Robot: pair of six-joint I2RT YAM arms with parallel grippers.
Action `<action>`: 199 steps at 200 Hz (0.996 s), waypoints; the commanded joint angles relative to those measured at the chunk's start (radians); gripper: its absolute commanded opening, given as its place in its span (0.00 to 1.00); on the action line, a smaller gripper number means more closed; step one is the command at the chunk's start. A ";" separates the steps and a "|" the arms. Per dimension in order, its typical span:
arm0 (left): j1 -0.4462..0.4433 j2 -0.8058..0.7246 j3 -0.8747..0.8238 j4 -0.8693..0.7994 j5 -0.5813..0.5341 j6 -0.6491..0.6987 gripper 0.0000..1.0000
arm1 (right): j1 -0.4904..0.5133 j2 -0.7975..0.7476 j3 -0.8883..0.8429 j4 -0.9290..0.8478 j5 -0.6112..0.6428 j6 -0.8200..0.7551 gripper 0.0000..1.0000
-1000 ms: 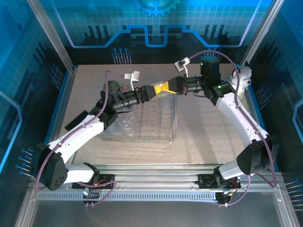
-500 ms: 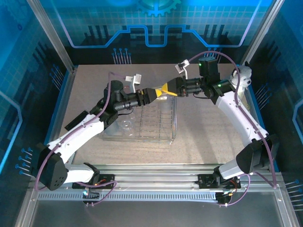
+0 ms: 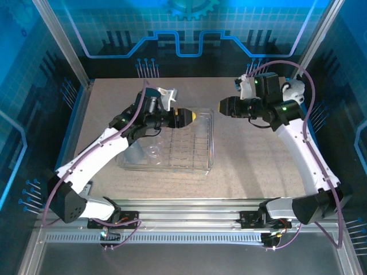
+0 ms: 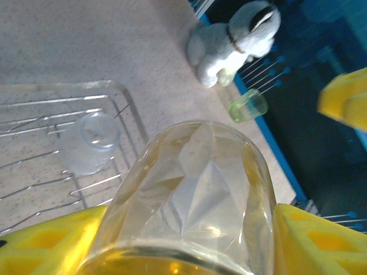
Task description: Load the cups into the dish rack
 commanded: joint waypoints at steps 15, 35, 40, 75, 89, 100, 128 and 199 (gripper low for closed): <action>-0.057 0.160 0.208 -0.222 -0.093 0.145 0.37 | -0.004 -0.178 -0.061 -0.009 0.353 -0.156 0.44; -0.088 0.229 0.269 -0.270 -0.123 0.175 0.38 | -0.049 -0.272 -0.137 0.060 0.355 -0.187 0.57; -0.096 0.245 0.283 -0.281 -0.130 0.183 0.38 | -0.068 -0.297 -0.160 0.079 0.344 -0.188 0.61; -0.133 0.372 0.405 -0.384 -0.151 0.235 0.39 | -0.264 -0.460 -0.322 0.234 0.171 -0.159 0.88; -0.135 0.415 0.447 -0.426 -0.154 0.252 0.40 | -0.351 -0.514 -0.384 0.302 0.089 -0.124 0.98; -0.137 0.444 0.472 -0.455 -0.160 0.264 0.40 | -0.414 -0.549 -0.428 0.359 0.018 -0.101 1.00; -0.143 0.502 0.518 -0.523 -0.204 0.293 0.40 | -0.439 -0.566 -0.456 0.387 -0.028 -0.098 1.00; -0.174 0.575 0.540 -0.579 -0.294 0.331 0.41 | -0.436 -0.552 -0.478 0.362 0.108 -0.098 1.00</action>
